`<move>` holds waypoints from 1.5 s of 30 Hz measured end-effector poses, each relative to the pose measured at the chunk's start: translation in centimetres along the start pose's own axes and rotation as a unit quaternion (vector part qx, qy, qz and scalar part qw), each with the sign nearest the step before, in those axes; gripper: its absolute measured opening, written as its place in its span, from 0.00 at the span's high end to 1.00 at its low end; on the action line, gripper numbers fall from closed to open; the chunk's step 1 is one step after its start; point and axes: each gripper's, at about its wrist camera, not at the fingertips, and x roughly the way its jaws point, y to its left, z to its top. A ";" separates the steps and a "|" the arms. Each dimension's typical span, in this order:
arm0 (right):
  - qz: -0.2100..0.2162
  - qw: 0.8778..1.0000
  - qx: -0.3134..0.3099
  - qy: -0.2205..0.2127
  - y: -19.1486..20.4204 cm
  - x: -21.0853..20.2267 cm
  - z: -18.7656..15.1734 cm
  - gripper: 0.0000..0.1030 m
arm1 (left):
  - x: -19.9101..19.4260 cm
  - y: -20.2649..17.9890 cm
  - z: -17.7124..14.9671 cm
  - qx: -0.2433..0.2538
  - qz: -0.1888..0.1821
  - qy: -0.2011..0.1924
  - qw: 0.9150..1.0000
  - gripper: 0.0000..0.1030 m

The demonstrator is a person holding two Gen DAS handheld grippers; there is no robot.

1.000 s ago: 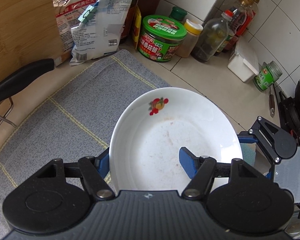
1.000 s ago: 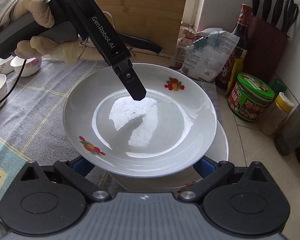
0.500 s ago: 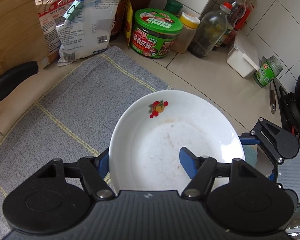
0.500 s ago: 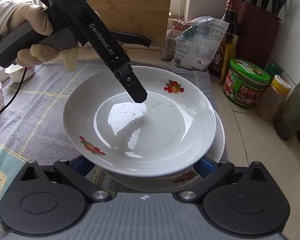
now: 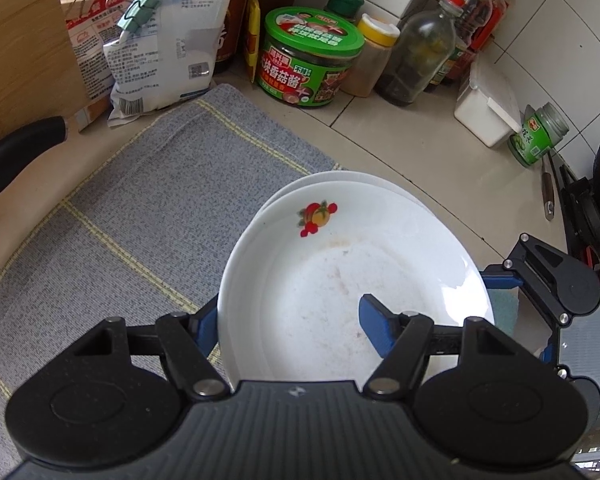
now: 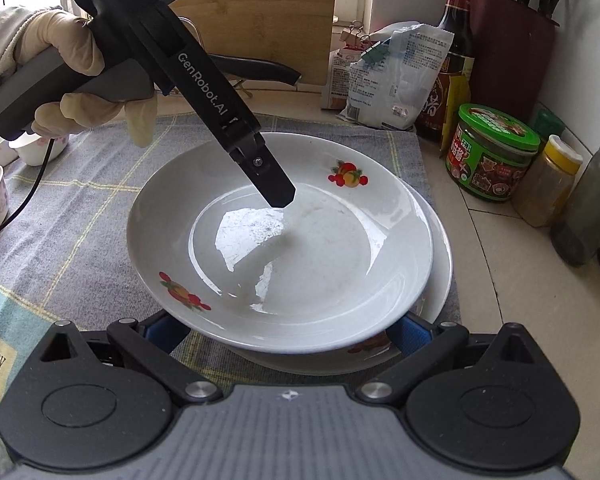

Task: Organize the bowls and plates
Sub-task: 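Lower the flowered plate with the left tool onto the plate stack, then open the left tool and release the flowered plate onto the stack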

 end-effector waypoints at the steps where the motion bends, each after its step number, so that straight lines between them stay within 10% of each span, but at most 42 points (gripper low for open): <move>1: 0.000 1.000 -0.001 0.000 0.0 0.0 0.0 0.00 | 0.0 0.0 0.0 0.000 0.000 0.000 1.000 0.33; 45: -0.027 0.997 0.040 0.060 -0.6 -0.5 0.7 0.00 | 1.7 -0.3 0.8 0.003 0.007 -0.005 1.000 0.32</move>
